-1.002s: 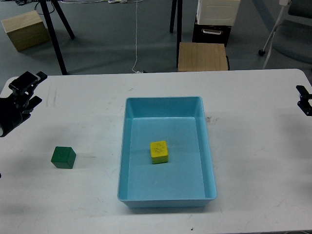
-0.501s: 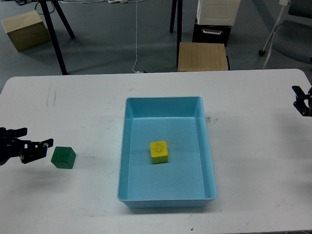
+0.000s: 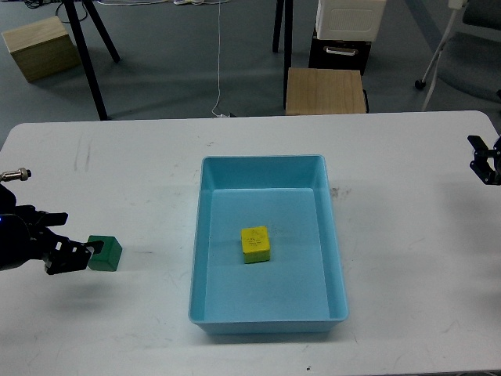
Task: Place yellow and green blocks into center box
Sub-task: 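Move the left gripper down to the green cube, then close the left gripper on the green cube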
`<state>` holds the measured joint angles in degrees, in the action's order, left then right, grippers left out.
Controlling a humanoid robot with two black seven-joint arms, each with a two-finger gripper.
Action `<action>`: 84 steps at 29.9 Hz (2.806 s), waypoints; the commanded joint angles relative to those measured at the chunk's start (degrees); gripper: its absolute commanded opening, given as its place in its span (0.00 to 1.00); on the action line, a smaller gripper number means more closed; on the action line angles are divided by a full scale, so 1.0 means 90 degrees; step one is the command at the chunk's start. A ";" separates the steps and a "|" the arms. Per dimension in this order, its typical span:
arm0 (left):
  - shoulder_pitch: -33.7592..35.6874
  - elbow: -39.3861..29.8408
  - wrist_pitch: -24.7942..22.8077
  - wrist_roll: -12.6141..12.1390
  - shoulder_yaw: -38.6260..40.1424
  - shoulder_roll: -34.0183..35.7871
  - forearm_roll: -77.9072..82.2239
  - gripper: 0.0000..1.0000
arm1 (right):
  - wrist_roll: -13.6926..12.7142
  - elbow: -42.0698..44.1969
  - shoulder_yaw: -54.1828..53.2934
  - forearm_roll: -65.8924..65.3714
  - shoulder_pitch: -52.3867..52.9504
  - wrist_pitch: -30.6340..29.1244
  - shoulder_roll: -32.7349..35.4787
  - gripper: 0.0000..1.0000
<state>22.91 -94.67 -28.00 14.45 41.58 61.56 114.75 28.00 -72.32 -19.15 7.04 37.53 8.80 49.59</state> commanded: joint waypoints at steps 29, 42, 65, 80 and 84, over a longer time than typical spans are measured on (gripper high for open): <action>0.0101 -0.0292 0.0000 -0.1498 -0.0890 -0.0785 0.0365 1.00 | 0.0000 0.0066 -0.0069 -0.0285 -0.0001 -0.0040 0.0056 1.00; 0.0120 0.0479 0.0000 -0.1508 -0.0997 -0.1058 0.0336 1.00 | 0.0000 0.0057 -0.0079 -0.0285 -0.0010 -0.0021 0.0114 1.00; 0.0120 0.0987 0.0000 -0.1469 -0.1036 -0.1400 0.0307 1.00 | 0.0000 0.0047 -0.0079 -0.0285 -0.0020 -0.0011 0.0163 1.00; 0.0120 0.1173 0.0000 -0.1450 -0.1143 -0.1459 0.0697 0.72 | 0.0000 0.0047 -0.0069 -0.0285 -0.0020 -0.0011 0.0183 1.00; 0.0111 0.1183 0.0000 -0.1440 -0.1153 -0.1468 0.0805 0.60 | 0.0000 0.0047 -0.0069 -0.0294 -0.0020 -0.0011 0.0183 1.00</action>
<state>23.94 -84.14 -28.00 1.40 31.29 48.43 121.41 28.00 -71.90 -19.74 4.48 37.35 8.70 51.24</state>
